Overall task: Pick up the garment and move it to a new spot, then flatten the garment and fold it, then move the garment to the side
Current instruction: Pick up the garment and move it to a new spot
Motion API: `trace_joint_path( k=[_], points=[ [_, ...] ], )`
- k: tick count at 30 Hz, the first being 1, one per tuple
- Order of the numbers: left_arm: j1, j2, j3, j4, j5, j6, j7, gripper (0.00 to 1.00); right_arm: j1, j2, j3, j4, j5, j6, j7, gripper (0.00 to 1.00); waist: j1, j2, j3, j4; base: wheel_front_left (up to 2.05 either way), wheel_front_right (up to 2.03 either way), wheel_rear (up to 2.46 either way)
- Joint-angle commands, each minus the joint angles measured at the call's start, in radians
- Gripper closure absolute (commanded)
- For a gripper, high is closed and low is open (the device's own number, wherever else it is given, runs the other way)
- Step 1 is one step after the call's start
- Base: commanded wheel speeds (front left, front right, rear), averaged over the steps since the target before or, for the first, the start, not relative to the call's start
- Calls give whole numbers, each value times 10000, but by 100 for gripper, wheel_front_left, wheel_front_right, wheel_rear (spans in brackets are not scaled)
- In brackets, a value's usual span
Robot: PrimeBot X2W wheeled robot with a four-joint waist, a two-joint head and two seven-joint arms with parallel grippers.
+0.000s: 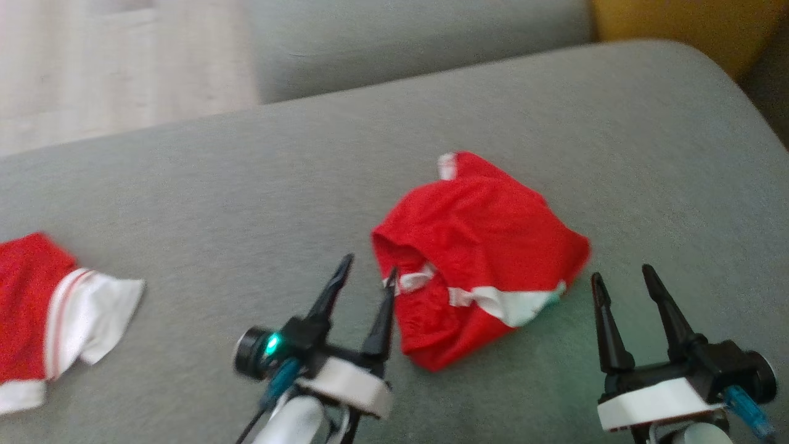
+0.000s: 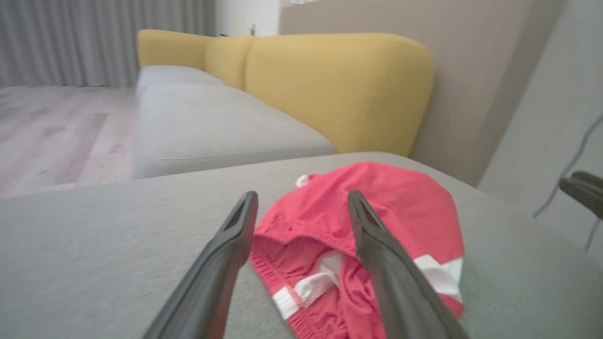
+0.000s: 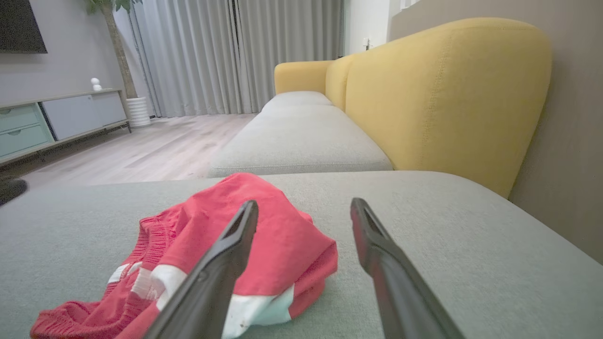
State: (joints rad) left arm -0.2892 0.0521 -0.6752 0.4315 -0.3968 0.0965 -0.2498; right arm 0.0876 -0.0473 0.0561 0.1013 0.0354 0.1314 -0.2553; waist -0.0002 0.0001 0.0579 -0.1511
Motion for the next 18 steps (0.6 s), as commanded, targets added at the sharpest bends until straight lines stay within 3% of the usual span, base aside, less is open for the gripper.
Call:
trace_joint_path(
  k=[1, 8, 18],
  points=[
    [432, -8, 910, -974, 195, 249, -117, 0, -182, -30, 84, -205, 162, -7, -65, 0, 2, -1, -969, 1363, 0, 0, 0],
    [2346, 178, 2730, -2657, 901, 296, -118, 0, 365, -30, -200, -44, 421, -7, -65, 0, 2, -1, -1527, 2356, 0, 0, 0],
    [4236, 85, 3870, -3872, 1964, -85, -119, 0, 1093, -30, -258, -2, 703, -7, -65, 0, 2, -1, -1808, 2603, 0, 0, 0]
  ],
)
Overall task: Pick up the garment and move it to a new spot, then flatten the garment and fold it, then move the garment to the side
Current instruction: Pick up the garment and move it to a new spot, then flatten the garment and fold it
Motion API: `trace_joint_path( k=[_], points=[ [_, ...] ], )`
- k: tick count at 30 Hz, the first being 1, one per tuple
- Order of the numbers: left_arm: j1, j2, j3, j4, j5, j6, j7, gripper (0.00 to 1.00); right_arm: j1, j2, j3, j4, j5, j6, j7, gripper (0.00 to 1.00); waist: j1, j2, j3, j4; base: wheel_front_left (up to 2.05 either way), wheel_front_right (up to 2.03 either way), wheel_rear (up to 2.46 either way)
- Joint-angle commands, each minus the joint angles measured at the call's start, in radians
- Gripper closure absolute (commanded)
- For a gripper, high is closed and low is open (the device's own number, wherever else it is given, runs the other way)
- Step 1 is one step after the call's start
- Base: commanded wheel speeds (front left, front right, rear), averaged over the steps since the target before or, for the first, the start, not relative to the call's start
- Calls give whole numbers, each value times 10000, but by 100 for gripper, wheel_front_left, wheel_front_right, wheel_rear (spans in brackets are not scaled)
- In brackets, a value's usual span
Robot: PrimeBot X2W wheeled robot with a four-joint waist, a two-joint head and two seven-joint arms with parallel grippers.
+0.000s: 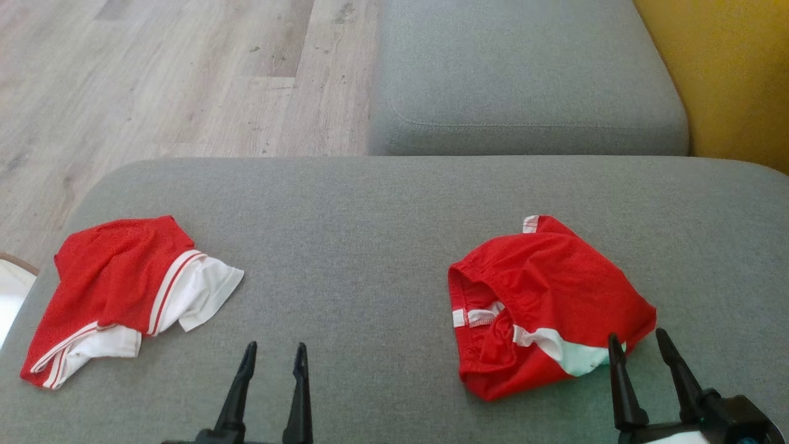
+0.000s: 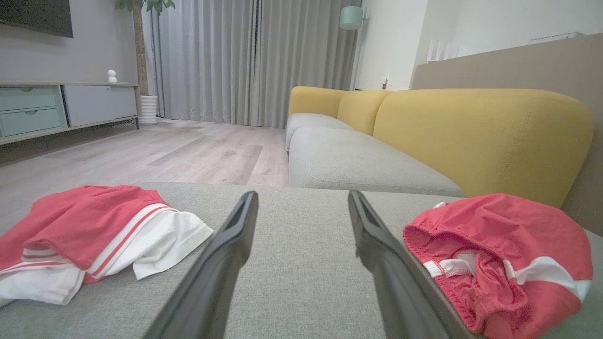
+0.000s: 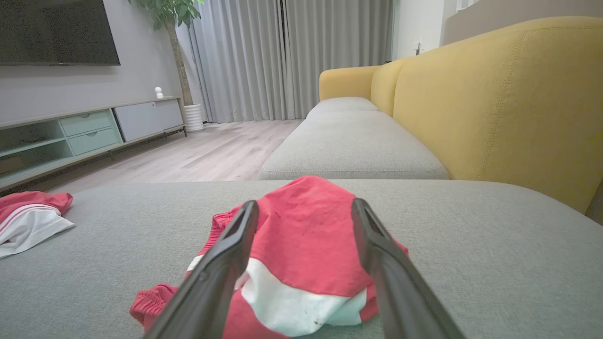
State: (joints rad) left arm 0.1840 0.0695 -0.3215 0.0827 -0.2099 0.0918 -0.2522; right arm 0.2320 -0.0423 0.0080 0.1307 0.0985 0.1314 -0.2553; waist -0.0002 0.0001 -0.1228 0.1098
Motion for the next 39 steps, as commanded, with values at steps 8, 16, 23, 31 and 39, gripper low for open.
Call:
trace_joint_path(
  k=[8, 16, 23, 31, 39],
  points=[
    [-441, -162, 427, -397, 582, -231, -95, 0, -361, -80, 228, -264, 114, -7, -65, 0, 2, -1, -8, -23, 0, 0, 0],
    [-455, -185, 580, -339, 778, -160, -95, 0, -388, -80, 284, -253, 44, -7, -65, 0, 2, -1, 2, -78, 0, 0, 0],
    [-488, -190, 508, -287, 822, -123, -95, 0, -441, -80, 317, -252, 3, -7, -65, 0, 2, -1, 58, -194, 0, 0, 0],
    [-610, -191, 313, -128, 604, -89, -95, 0, -503, -80, 388, -265, -109, -7, -65, 0, 2, -1, 213, -501, 0, 0, 0],
    [-1795, -192, -1134, 1071, -621, -423, -95, 0, -719, -91, 471, -454, -444, -7, -65, 0, 2, -1, 770, -1416, 0, 0, 0]
  ],
)
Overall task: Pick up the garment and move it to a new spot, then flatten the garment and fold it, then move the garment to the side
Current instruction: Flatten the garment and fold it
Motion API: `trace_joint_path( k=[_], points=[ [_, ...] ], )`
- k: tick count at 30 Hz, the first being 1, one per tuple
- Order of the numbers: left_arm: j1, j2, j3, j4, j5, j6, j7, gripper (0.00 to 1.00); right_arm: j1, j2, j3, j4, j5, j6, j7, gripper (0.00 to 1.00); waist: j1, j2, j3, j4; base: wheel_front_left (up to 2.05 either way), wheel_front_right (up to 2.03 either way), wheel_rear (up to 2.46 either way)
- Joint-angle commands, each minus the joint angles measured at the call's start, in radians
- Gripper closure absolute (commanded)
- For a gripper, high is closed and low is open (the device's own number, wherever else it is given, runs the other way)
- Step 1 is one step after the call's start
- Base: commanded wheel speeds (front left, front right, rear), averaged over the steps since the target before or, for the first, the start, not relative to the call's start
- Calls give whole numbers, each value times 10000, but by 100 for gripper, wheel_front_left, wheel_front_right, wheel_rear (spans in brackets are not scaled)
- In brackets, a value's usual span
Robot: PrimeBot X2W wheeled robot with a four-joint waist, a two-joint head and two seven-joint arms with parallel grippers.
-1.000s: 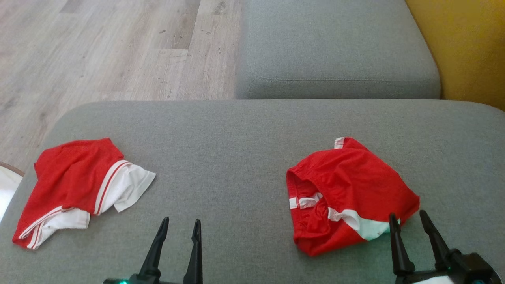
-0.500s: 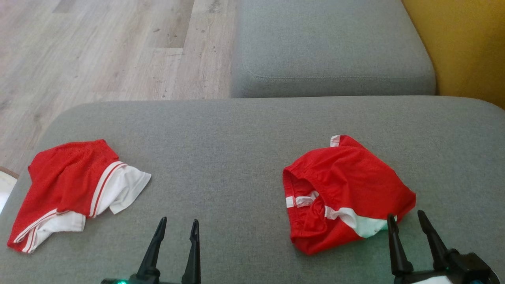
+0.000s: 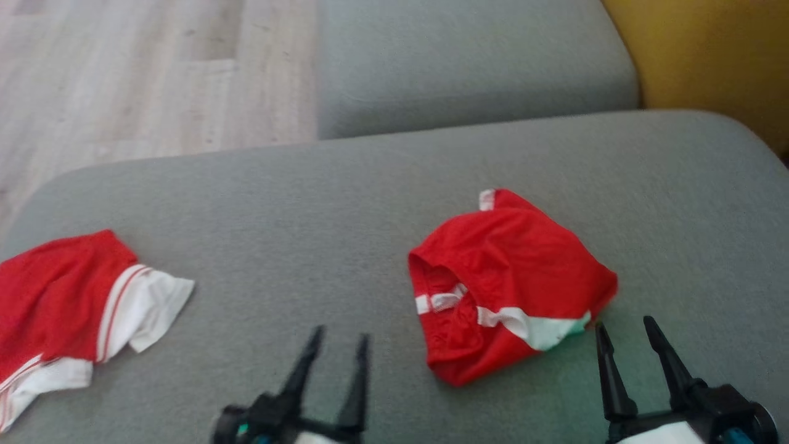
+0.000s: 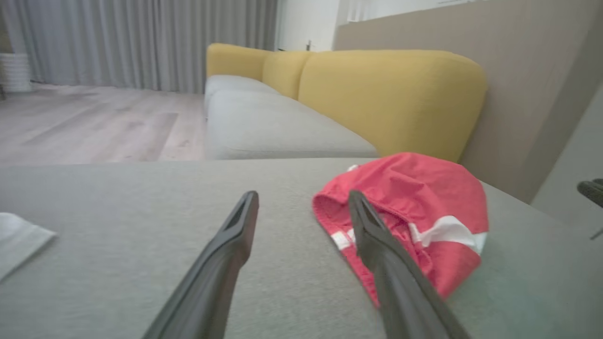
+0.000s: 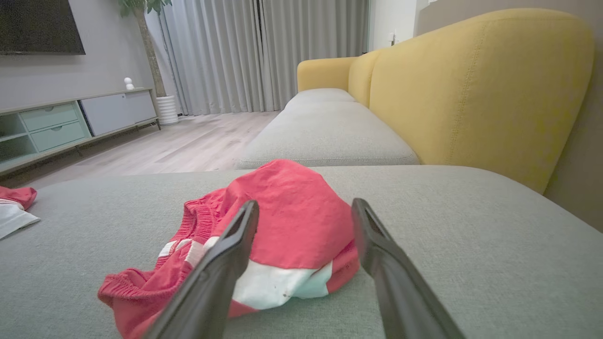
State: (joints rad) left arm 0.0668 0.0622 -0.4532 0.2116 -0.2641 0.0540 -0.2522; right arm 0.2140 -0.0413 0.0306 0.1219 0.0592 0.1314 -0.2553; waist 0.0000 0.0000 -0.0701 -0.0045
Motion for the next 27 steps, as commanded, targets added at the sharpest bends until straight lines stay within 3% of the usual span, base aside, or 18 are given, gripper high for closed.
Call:
trace_joint_path(
  k=[1, 7, 13, 19, 27],
  points=[
    [-896, -119, -141, 51, -361, -135, -81, 0, -571, -128, 282, -379, -70, -7, -65, 0, 0, 0, 352, -416, 0, 0, 0],
    [-2597, -119, -2226, 1103, -2593, -679, 806, 0, -776, -318, 473, -445, -83, -7, -65, 0, 0, 0, 843, -1152, 0, 0, 0],
    [-3893, -119, -3646, 1862, -4610, -670, 1741, 0, -1176, -383, 684, -511, -8, -7, -65, 0, 0, 0, 1381, -1867, 0, 0, 0],
    [-4594, -120, -4483, 2525, -5915, -461, 2123, 0, -1437, -359, 642, -529, 61, -7, -65, 0, 0, 0, 1754, -2241, 0, 0, 0],
    [-5274, -120, -4929, 3166, -6935, -195, 1665, 0, -1620, -331, 667, -508, 101, -7, -65, 0, 0, 0, 1999, -2411, 0, 0, 0]
  ],
)
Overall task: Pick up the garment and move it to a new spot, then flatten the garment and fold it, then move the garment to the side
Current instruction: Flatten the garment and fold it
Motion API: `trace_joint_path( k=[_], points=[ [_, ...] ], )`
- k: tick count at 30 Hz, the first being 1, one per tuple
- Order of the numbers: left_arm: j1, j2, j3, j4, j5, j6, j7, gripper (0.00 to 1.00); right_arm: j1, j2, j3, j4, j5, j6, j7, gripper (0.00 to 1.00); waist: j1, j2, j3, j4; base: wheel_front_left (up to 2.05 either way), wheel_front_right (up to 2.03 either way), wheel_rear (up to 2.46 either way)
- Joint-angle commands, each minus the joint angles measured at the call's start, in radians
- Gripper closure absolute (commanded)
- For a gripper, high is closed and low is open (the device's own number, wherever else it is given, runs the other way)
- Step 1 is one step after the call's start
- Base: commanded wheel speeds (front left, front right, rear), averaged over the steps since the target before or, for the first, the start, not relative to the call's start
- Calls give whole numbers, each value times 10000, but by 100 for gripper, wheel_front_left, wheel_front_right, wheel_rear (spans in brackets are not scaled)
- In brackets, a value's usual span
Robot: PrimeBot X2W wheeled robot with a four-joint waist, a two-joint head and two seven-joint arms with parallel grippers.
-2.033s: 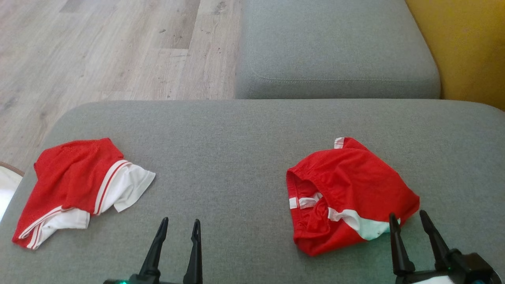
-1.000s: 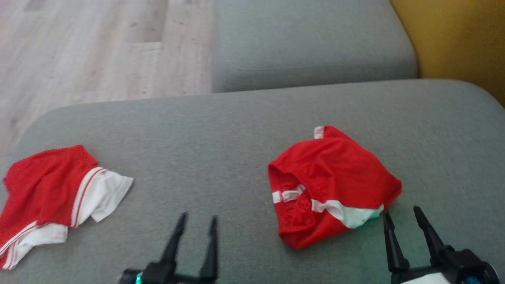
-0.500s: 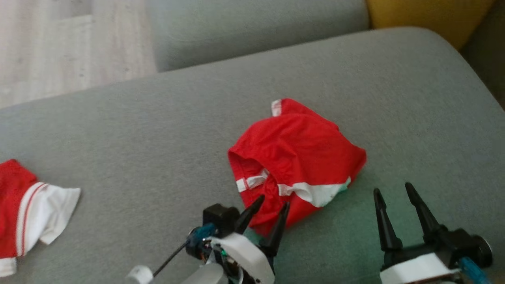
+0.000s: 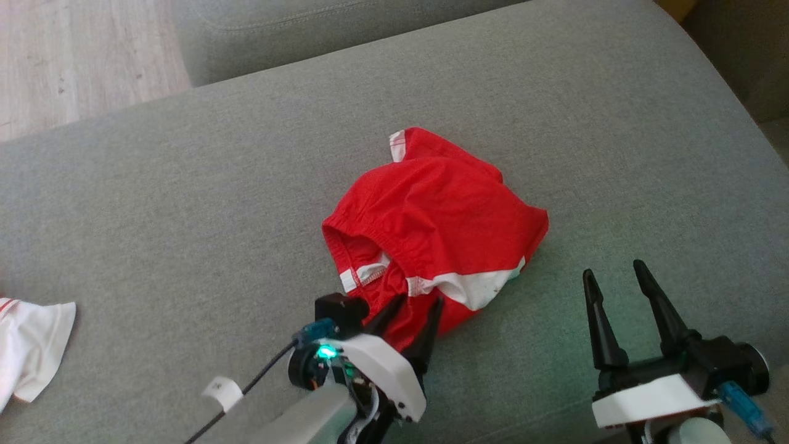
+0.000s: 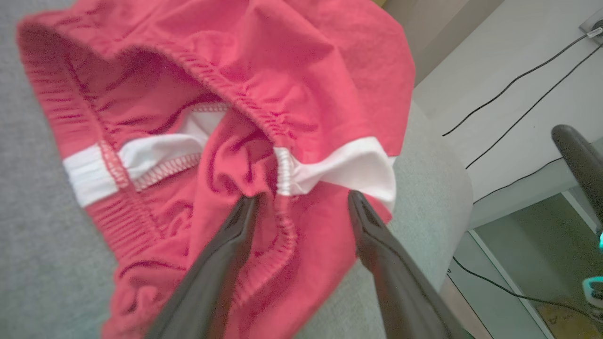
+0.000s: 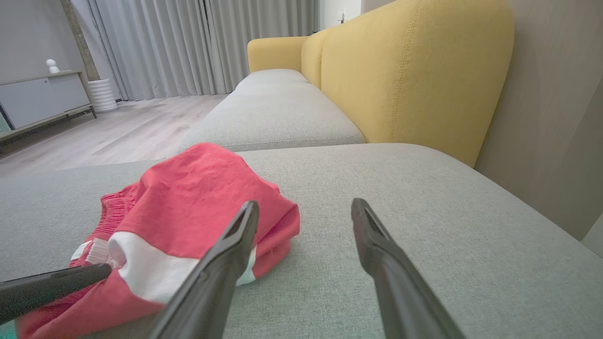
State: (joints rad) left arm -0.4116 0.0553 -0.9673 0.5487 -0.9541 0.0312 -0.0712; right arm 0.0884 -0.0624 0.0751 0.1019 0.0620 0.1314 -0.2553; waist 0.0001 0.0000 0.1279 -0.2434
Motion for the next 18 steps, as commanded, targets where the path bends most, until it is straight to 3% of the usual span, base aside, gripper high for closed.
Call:
trace_joint_path(
  k=[1, 8, 9, 10, 11, 12, 18],
  points=[
    [-581, -51, 158, -138, -109, 66, -243, 0, -384, -117, 230, -304, 70, -7, -65, 0, -1, 0, 33, -41, 0, 0, 0],
    [-962, -51, -206, 67, -542, 161, -725, 0, -399, -100, 193, -291, 38, -7, -65, 0, -1, 0, 45, -69, 0, 0, 0],
    [-997, -51, -265, 104, -610, 170, -778, 10, -386, -98, 187, -285, 30, -7, -65, 0, -1, 0, 29, -65, 0, 0, 0],
    [-1025, -51, -323, 151, -674, 170, -828, 36, -371, -96, 186, -277, 22, -7, -65, 0, -1, 0, 4, -63, 0, 0, 0],
    [-1078, -51, -443, 253, -794, 169, -910, 77, -358, -94, 194, -265, 16, -7, -65, 0, -1, 0, -25, -58, 0, 0, 0],
    [-1110, -51, -504, 302, -851, 168, -950, 100, -362, -93, 204, -259, 15, -7, -65, 0, -1, 0, -37, -57, 0, 0, 0],
    [-1310, -51, -823, 440, -1095, 114, -1358, 100, -356, -119, 213, -255, 13, -7, -65, 0, -1, 0, -107, 44, 0, 0, 0]
  ],
)
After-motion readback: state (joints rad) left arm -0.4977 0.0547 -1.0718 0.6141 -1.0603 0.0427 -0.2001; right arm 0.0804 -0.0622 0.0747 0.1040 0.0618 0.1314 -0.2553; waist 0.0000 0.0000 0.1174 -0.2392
